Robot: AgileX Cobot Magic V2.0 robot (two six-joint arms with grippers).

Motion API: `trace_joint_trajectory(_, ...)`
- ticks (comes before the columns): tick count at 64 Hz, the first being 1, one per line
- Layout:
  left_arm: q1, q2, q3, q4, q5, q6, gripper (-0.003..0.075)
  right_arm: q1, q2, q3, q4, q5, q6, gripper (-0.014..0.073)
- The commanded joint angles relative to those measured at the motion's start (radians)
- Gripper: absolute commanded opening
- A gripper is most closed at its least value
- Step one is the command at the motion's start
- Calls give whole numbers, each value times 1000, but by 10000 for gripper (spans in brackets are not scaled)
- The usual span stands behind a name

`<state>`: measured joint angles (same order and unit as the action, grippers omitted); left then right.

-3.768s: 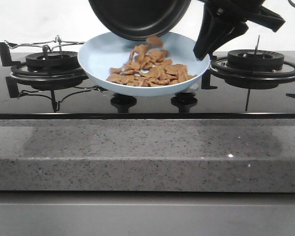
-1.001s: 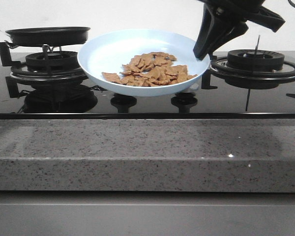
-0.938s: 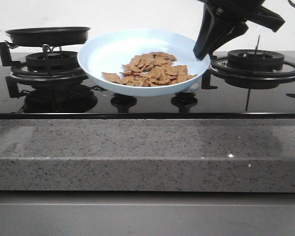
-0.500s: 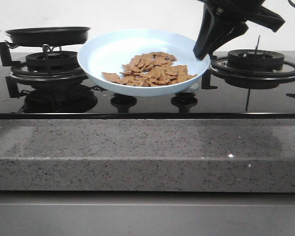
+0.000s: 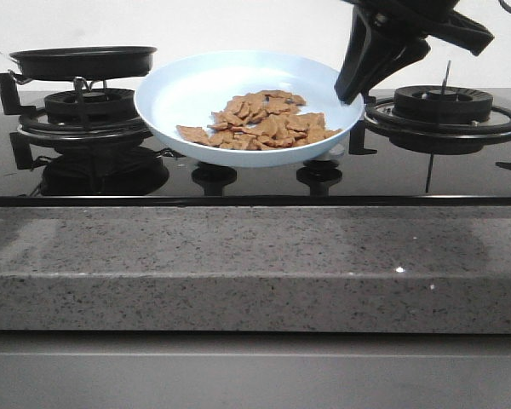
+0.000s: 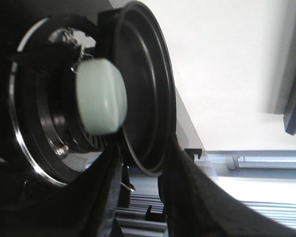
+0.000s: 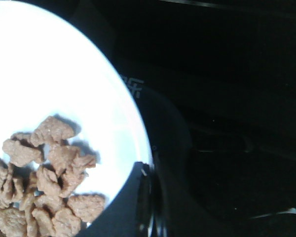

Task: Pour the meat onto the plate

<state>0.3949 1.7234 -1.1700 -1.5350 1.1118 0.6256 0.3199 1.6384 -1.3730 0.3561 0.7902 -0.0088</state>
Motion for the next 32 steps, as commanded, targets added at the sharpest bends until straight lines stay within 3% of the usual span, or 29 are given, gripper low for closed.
trace_joint_trajectory(1,1,-49,-26,-52,71,0,197,-1,-36,-28,10,-41,-9,-59)
trace_joint_trajectory(14,1,-49,-26,-38,106,0,158,-1,-36,-28,10,-41,-9,-59)
trace_joint_trajectory(23,1,-50,-26,-38,115,8,-18,-1,-36,-28,10,-41,-9,-59)
trace_joint_trajectory(32,1,-74,-26,-36,122,26,-20,-1,-36,-28,10,-41,-9,-59)
